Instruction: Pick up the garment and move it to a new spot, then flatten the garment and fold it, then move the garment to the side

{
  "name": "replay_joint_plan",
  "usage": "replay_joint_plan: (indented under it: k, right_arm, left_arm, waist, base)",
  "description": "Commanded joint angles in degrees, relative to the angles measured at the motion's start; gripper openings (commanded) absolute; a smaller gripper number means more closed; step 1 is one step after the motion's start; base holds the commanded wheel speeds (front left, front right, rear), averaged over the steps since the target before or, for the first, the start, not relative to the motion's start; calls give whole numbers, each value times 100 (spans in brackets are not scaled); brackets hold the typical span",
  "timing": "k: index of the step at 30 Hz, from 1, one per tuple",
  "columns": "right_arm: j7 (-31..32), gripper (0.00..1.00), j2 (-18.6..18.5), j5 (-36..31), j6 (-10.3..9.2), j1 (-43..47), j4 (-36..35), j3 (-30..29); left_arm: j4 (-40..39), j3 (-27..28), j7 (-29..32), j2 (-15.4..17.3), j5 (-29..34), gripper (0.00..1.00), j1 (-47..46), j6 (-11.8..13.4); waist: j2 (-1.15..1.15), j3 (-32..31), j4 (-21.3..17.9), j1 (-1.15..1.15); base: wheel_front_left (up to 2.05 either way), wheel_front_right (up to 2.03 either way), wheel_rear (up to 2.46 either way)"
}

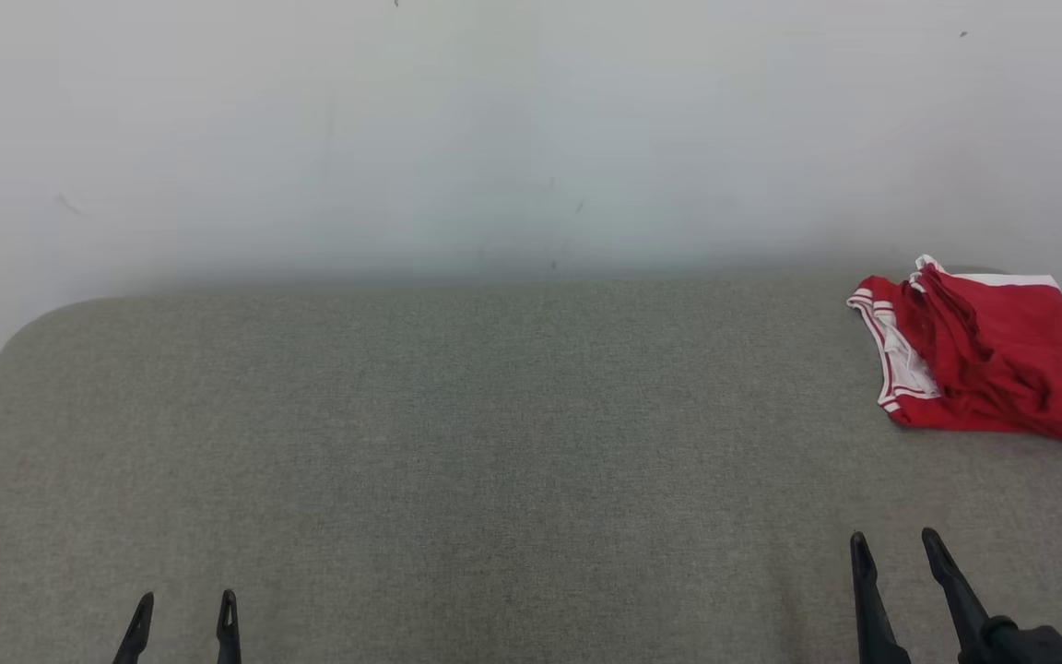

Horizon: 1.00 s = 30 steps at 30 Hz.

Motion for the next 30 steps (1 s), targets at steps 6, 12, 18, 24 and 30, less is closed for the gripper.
replay_joint_plan:
  k: [6, 12, 18, 24, 30]
  right_arm:
    - [-26, 100, 100, -89, -17, 214, -40, -46]
    - [-26, 100, 120, -105, -17, 245, -1, -13]
    - [-26, 100, 124, -122, -17, 247, 20, 8]
    - [-26, 100, 124, -121, -17, 247, 32, 11]
    - [-26, 100, 127, -119, -17, 239, 34, 29]
  left_arm:
    - [72, -15, -16, 55, 32, 100, 66, -19]
    - [107, -10, -16, 88, 34, 100, 101, 3]
    - [134, -4, -16, 109, 18, 100, 89, 29]
    - [171, -13, -16, 101, -42, 100, 54, 34]
    - [213, 0, -16, 118, -56, 100, 15, 47]
  waist:
    - [0, -30, 74, 0]
    - [0, -38, 74, 0]
    - [0, -37, 70, 0]
    - [0, -20, 82, 0]
    - [0, 8, 96, 0]
  base:
    - [0, 0, 0]
    - [0, 0, 0]
    - [0, 0, 0]
    - [0, 0, 0]
    - [0, 0, 0]
